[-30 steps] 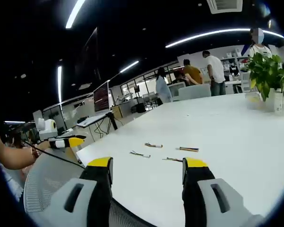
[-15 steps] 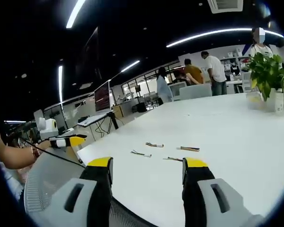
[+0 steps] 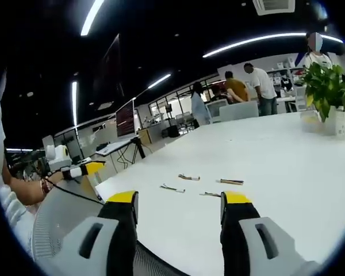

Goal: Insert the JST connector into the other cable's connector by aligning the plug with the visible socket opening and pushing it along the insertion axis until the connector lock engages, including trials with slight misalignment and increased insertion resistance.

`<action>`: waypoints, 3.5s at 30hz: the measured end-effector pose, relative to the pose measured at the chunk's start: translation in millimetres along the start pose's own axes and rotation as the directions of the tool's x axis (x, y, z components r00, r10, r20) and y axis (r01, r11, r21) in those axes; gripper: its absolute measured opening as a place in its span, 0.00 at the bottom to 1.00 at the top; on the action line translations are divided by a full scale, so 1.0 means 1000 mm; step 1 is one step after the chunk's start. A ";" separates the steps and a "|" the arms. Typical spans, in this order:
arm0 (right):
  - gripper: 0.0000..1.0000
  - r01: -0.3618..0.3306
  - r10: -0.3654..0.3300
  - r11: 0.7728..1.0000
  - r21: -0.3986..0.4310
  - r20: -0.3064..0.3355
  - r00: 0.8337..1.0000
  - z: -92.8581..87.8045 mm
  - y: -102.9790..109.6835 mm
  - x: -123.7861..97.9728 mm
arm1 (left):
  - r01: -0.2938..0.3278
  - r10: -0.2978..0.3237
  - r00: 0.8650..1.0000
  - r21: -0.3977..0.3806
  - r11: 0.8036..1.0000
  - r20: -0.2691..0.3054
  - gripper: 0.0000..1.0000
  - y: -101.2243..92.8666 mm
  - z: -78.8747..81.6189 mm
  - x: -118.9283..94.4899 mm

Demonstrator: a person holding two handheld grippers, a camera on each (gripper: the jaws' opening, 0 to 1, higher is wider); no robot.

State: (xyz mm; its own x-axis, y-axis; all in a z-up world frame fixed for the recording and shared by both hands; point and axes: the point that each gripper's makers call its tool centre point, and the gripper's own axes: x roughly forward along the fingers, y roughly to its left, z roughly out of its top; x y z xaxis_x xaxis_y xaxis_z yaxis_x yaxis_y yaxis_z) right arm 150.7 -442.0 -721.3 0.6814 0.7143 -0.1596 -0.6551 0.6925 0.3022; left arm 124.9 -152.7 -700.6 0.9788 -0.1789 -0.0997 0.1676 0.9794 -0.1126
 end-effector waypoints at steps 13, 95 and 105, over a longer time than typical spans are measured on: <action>0.54 0.015 -0.016 1.000 -0.019 -0.081 0.997 -0.008 0.001 0.003 | 0.122 -0.120 0.992 0.042 0.992 -0.036 0.70 -0.010 0.008 0.014; 0.41 -0.277 0.205 0.941 -0.194 -0.326 0.923 -0.003 -0.092 0.133 | 0.615 -0.553 0.762 0.111 0.780 -0.338 0.84 -0.045 -0.052 0.218; 0.39 -0.365 0.257 0.904 -0.222 -0.400 0.880 -0.020 -0.096 0.148 | 0.712 -0.652 0.678 0.081 0.698 -0.340 0.63 -0.059 -0.071 0.234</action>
State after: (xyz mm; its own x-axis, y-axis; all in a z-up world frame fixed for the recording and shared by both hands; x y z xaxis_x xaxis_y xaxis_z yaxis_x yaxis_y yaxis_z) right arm 307.8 -400.8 -793.2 0.3001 0.8471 -0.4386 -0.9136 0.3875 0.1232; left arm 335.4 -259.0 -787.8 0.5143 -0.7914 -0.3305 0.8230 0.5638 -0.0692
